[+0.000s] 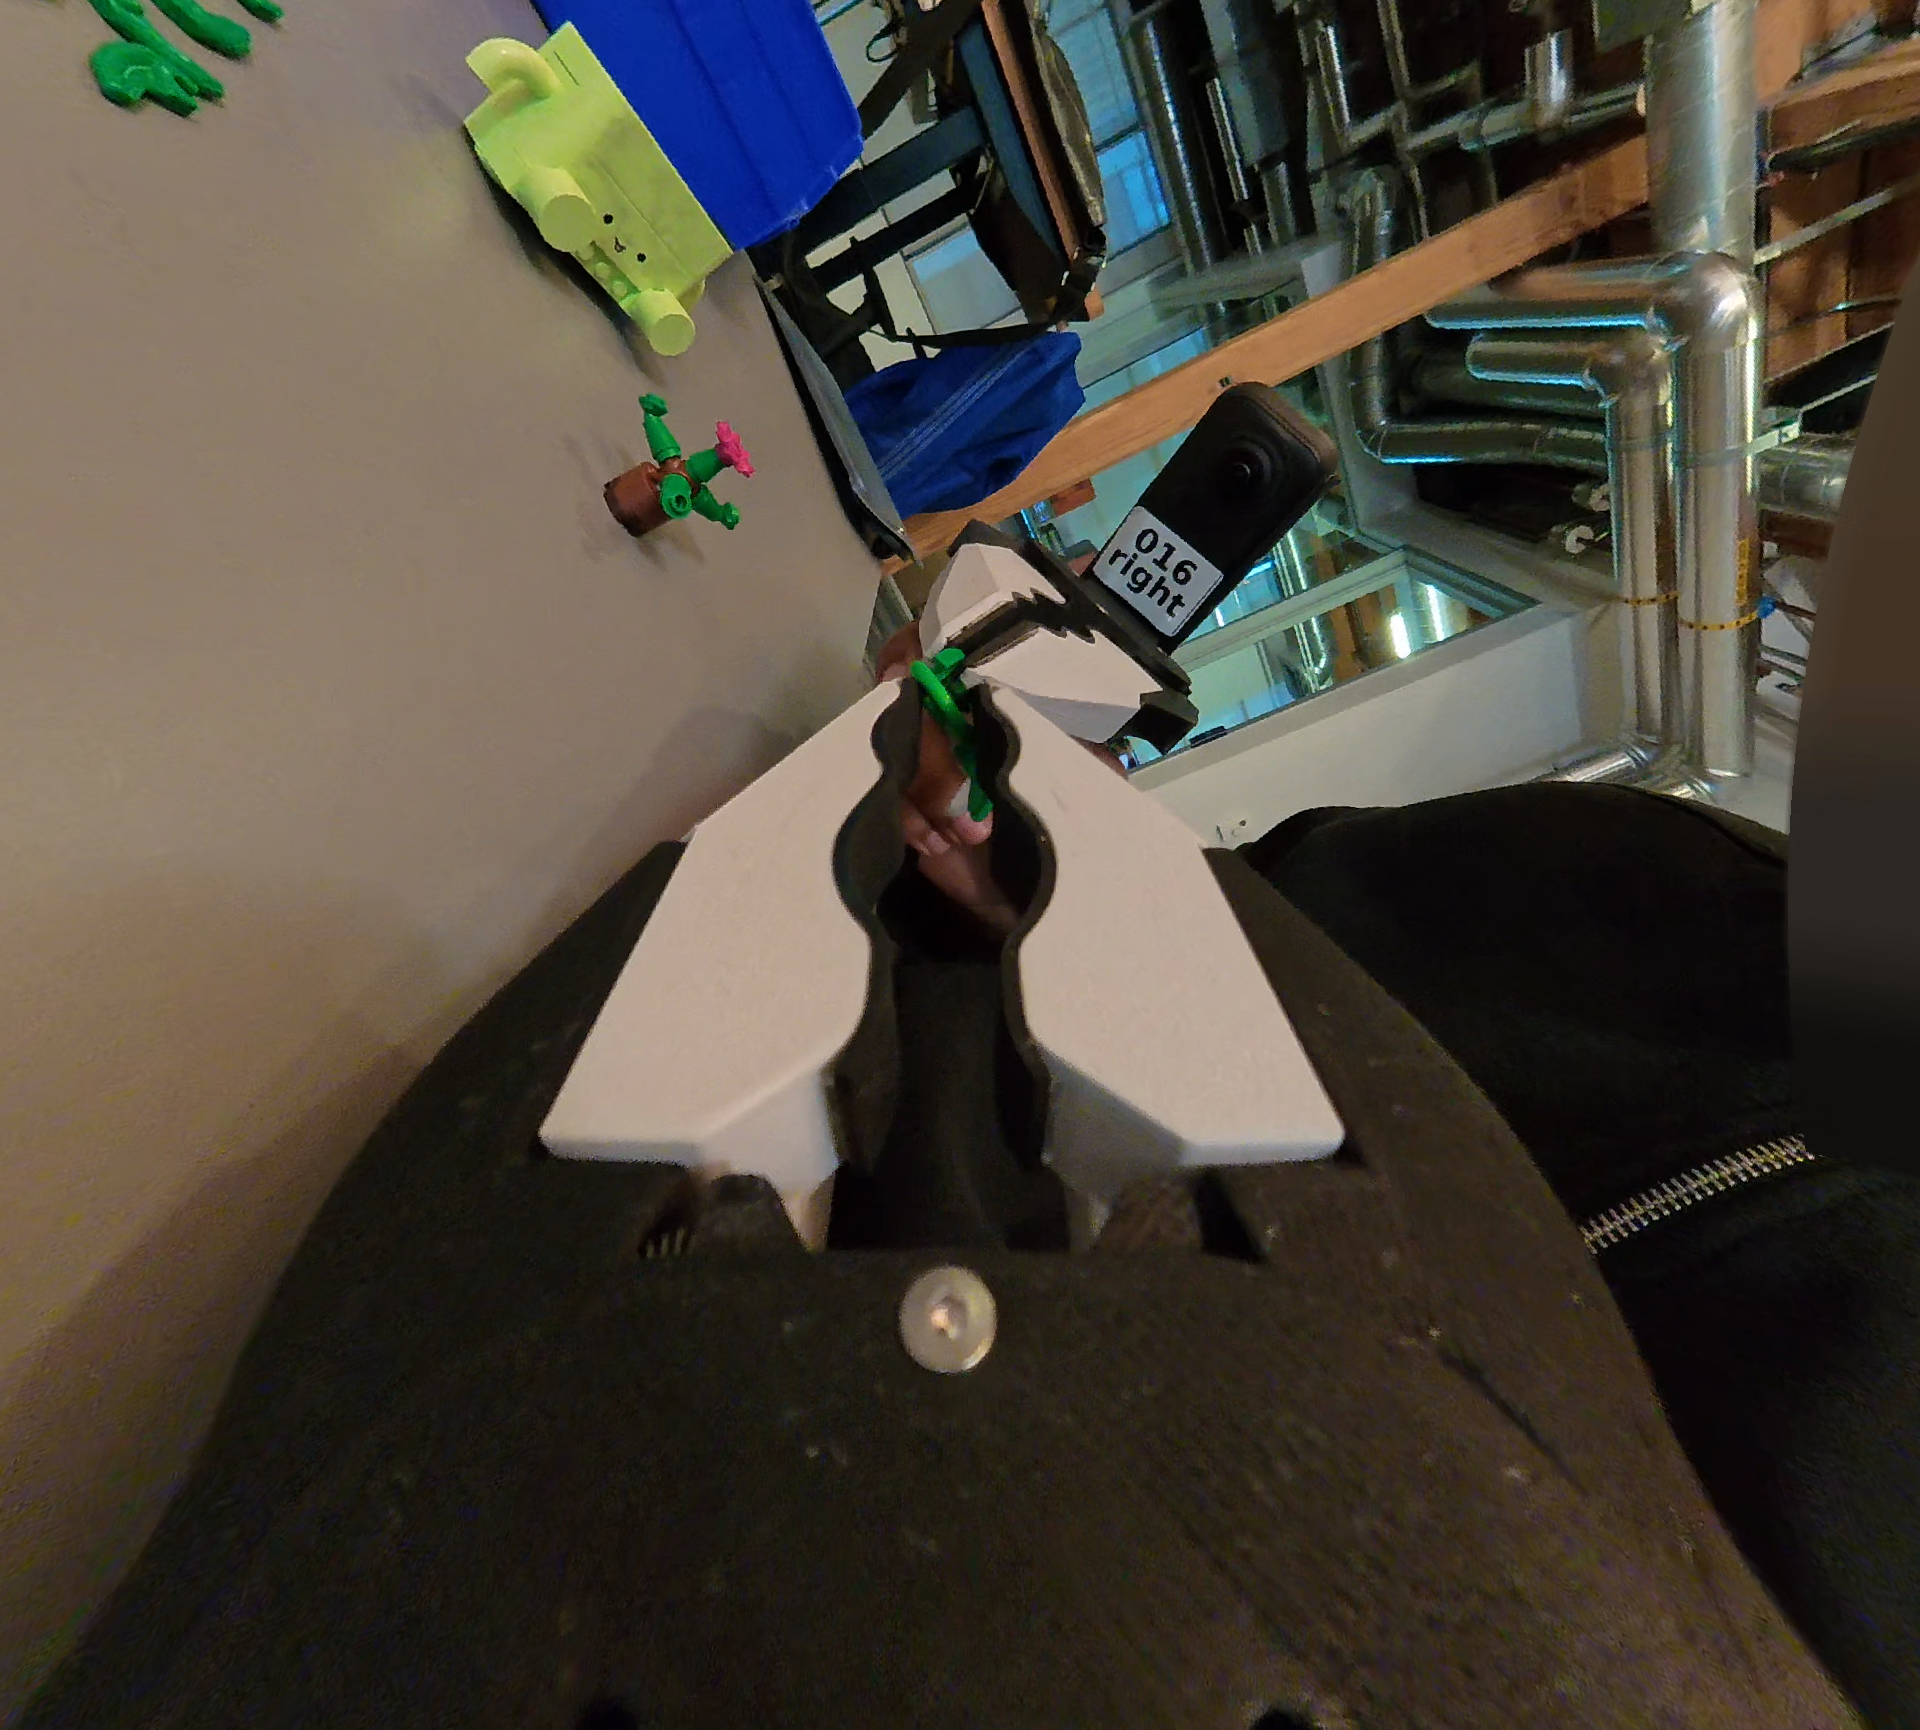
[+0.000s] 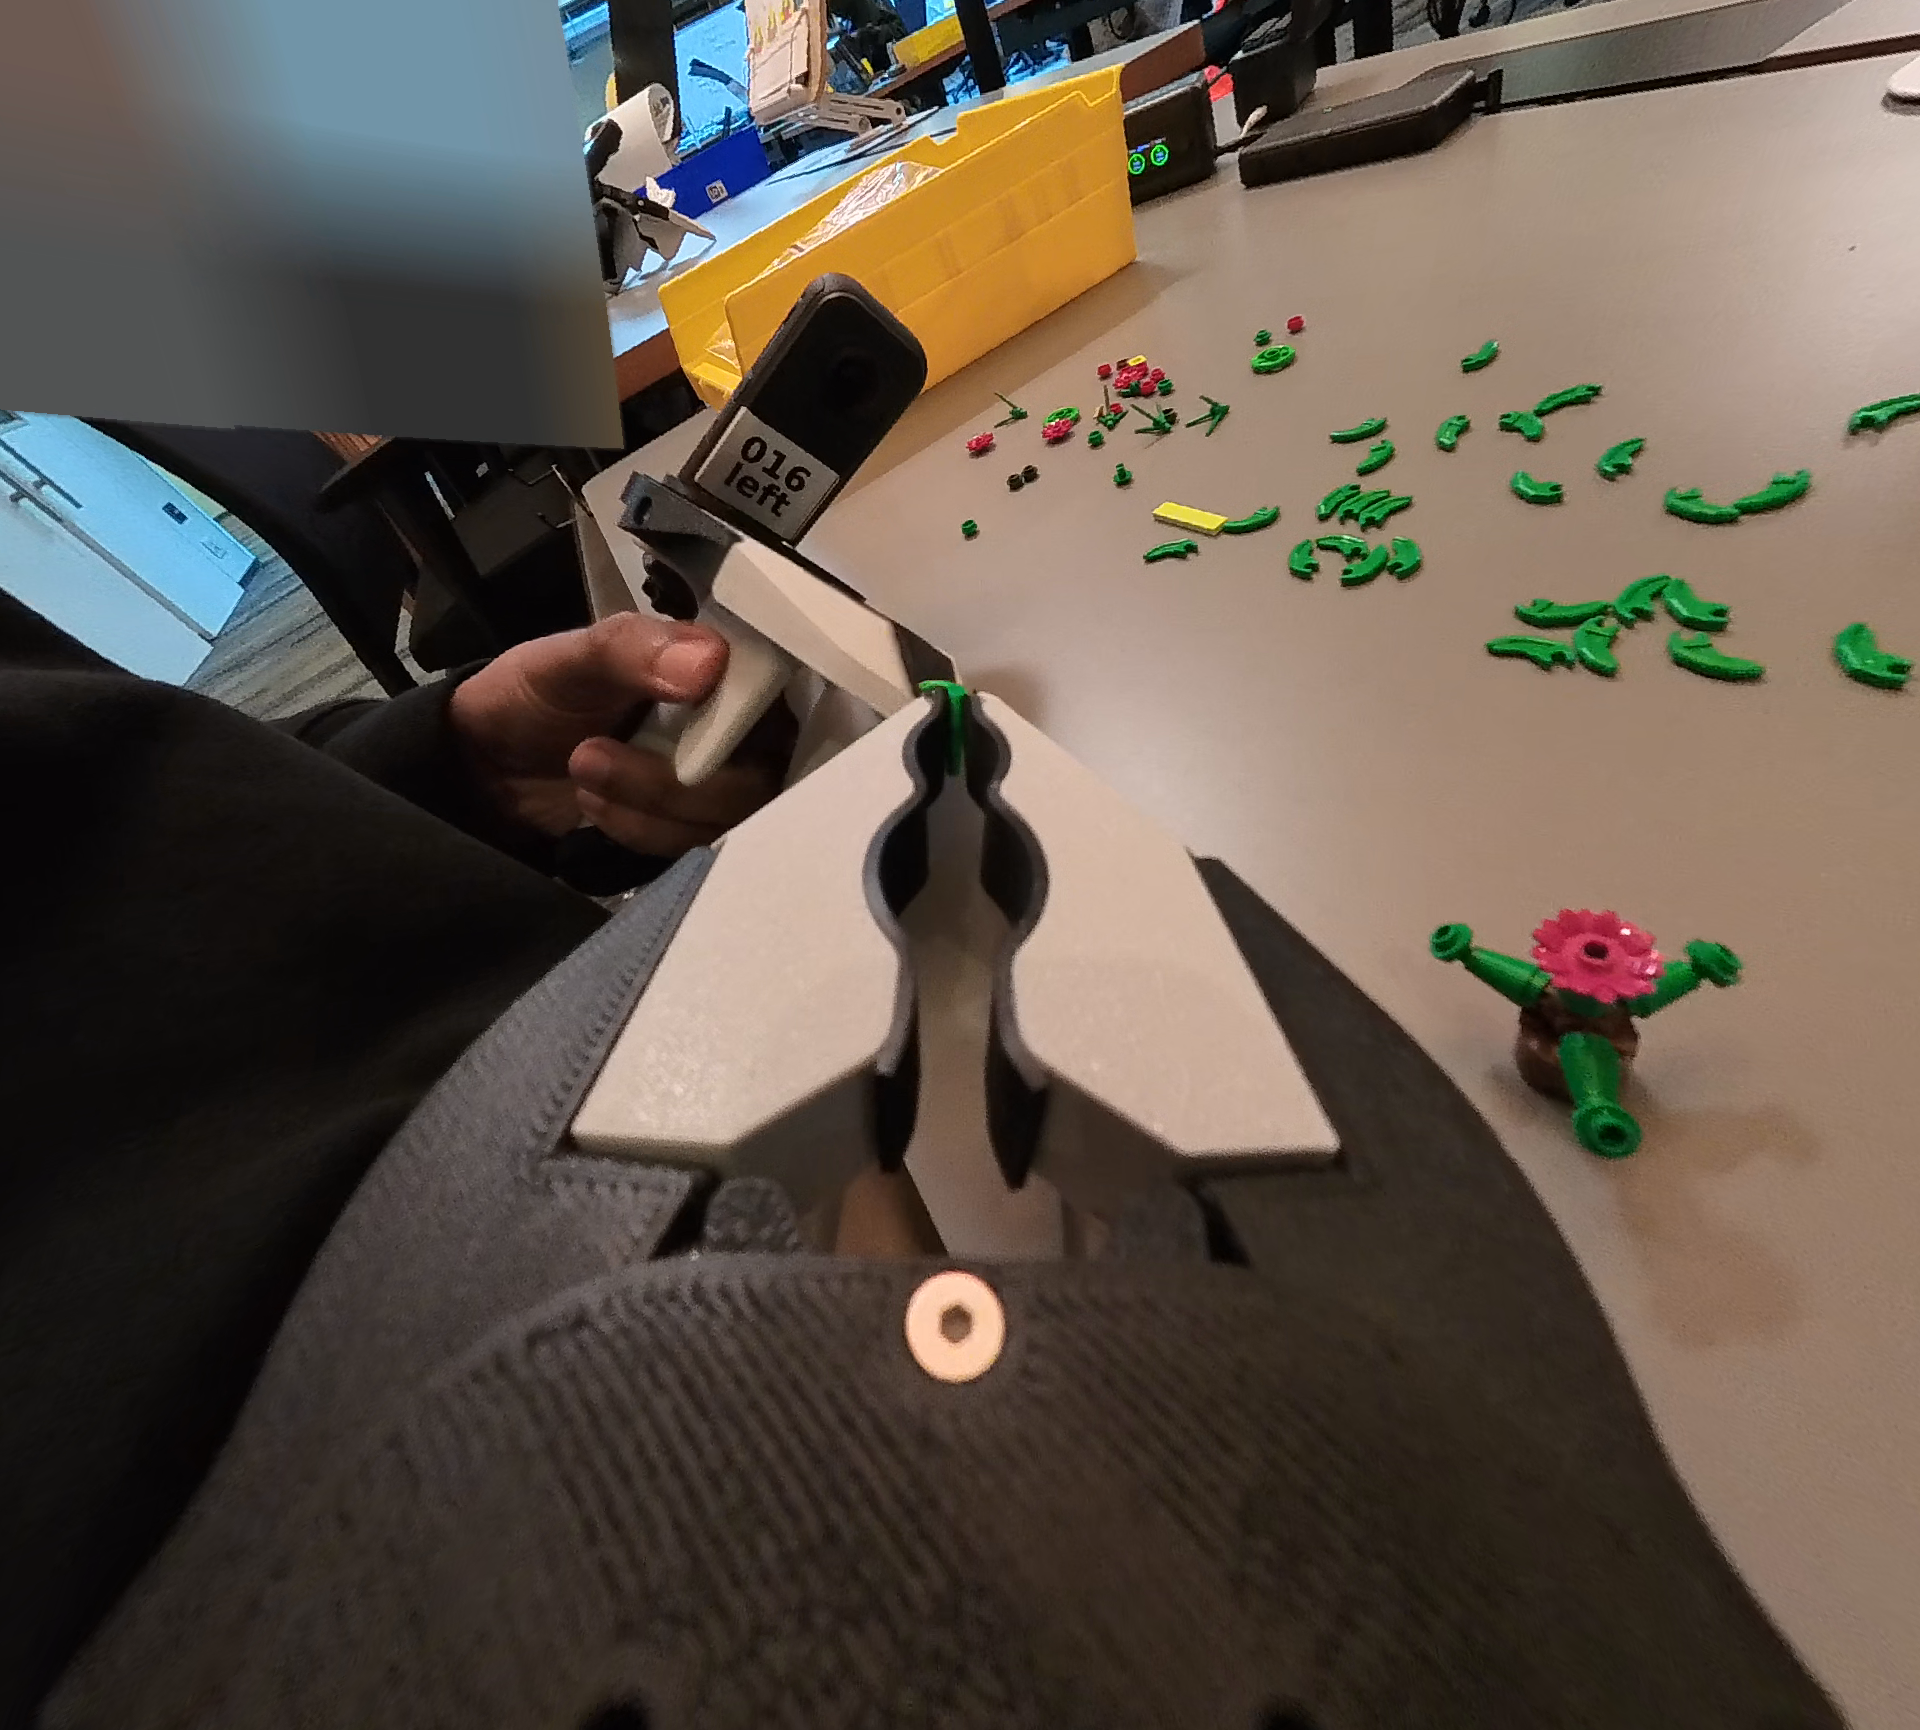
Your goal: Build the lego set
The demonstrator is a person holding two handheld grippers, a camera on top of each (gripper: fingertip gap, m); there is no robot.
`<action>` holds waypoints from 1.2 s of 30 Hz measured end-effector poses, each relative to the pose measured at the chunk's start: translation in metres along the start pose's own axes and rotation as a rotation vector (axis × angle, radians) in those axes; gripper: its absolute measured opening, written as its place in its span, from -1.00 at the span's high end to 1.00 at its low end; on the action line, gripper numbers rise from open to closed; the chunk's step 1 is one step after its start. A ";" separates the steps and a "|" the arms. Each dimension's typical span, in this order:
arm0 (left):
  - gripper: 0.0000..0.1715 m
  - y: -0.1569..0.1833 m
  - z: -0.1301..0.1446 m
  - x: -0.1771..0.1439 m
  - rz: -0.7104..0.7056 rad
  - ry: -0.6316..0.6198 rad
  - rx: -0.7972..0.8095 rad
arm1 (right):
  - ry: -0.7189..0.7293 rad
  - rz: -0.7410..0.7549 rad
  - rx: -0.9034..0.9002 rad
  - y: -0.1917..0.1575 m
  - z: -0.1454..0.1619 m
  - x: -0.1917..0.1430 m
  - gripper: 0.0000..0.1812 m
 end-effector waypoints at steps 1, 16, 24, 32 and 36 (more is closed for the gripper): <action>0.91 -0.001 0.000 0.000 -0.003 -0.002 -0.007 | -0.003 0.000 -0.001 0.000 0.000 0.000 0.99; 0.91 0.005 -0.003 -0.008 0.181 -0.003 -0.151 | 0.035 -0.009 -0.175 -0.011 -0.007 -0.007 0.99; 0.91 0.008 -0.003 -0.007 0.284 0.020 -0.237 | 0.047 0.039 -0.315 -0.019 -0.014 -0.005 0.99; 0.92 0.014 0.001 -0.003 0.416 0.038 -0.350 | 0.114 0.068 -0.332 -0.021 -0.022 -0.010 0.99; 0.92 0.014 0.004 0.000 0.393 -0.006 -0.313 | 0.095 0.096 -0.372 -0.020 -0.023 -0.012 1.00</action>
Point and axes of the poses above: each gripper's, where its closed fingertips meet, x out along the fingers, z out of its underside, y = z × x across the jaws, the point moved 6 cm from there along -x, back along the fingers, and after that the axes turned 14 degrees about -x, right-handed, at the moved point
